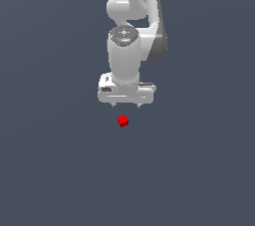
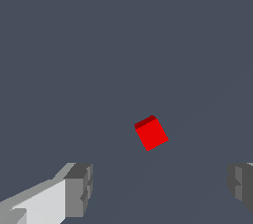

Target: Pick up the red cube and move it to a goal position.

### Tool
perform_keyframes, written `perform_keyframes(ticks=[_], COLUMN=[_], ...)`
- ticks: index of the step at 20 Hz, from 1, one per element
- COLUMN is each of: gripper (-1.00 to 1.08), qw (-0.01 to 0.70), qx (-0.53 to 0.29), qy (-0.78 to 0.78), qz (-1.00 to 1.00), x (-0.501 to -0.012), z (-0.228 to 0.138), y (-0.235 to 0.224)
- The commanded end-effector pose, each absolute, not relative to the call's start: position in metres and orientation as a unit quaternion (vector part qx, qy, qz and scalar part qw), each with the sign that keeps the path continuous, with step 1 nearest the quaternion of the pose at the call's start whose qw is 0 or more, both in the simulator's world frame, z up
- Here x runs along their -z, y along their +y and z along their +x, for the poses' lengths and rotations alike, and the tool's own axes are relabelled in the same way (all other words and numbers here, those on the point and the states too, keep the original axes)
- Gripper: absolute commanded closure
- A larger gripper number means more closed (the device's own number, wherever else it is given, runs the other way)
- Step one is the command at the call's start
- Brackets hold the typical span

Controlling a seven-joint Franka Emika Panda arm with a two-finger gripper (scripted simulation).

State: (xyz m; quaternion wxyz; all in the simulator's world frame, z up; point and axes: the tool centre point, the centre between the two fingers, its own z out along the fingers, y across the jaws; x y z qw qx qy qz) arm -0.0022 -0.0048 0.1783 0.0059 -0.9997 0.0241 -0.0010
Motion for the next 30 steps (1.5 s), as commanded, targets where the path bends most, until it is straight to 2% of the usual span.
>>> perform_keyframes(ticks=[1,12,30], gripper=[-0.92,-0.92,-0.92], qw=[0.006,0.005,0.002], qx=[0.001,0.001,0.0], qy=[0.024,-0.016,-0.192], qz=[-1.0,-1.0,-0.981], x=[-0.178,-0.153,-0.038], z=[-0.002,-0.006,-0.017], y=[-0.005,-0.007,-0.021])
